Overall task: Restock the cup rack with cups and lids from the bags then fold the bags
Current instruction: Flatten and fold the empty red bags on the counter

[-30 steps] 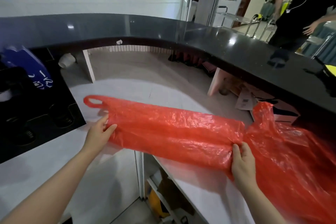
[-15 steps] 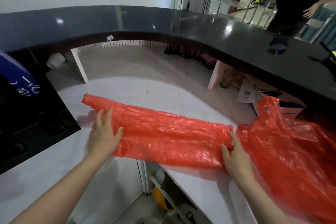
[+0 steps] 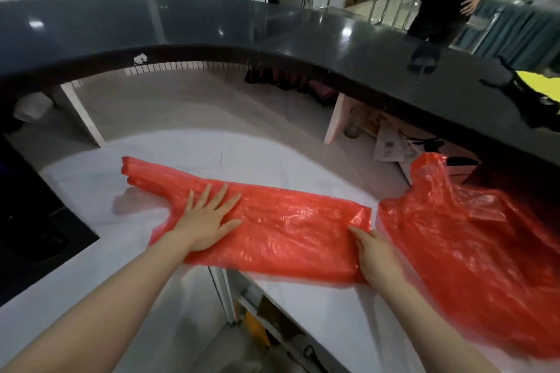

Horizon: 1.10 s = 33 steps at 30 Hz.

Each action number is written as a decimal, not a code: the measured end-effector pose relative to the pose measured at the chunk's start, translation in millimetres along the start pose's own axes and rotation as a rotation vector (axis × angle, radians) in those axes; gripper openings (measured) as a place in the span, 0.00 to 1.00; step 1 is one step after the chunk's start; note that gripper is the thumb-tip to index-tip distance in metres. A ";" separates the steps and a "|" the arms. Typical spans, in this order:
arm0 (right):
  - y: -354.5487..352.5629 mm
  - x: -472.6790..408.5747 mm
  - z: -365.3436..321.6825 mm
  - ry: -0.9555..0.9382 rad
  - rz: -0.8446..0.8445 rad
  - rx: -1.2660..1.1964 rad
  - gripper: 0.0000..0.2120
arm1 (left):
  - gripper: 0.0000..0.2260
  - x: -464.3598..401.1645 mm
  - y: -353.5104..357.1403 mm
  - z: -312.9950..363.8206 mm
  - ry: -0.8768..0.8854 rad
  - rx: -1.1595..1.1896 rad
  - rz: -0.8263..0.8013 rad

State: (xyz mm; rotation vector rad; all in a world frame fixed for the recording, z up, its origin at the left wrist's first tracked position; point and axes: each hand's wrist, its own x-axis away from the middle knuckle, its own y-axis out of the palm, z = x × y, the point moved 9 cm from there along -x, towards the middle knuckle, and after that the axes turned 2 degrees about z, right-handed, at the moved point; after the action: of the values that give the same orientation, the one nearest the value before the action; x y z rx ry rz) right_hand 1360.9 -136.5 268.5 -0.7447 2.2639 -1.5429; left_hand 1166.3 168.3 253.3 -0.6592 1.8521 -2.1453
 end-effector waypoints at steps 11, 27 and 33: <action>-25.1 -8.3 -18.4 0.102 0.019 0.279 0.24 | 0.40 -15.2 7.4 -16.9 -0.053 0.011 0.043; 55.8 -36.1 -84.0 -0.067 -0.122 0.278 0.39 | 0.42 -14.1 5.2 -15.8 -0.018 0.021 0.069; 47.3 -34.8 -52.5 0.021 -0.083 0.255 0.42 | 0.44 -13.8 5.3 -15.9 -0.009 0.021 0.055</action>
State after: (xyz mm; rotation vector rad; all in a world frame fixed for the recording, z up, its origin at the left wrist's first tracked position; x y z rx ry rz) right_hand 1350.7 -62.7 243.1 -0.7600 2.0201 -1.8409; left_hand 1170.2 187.5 244.0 -0.6046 1.8186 -2.1208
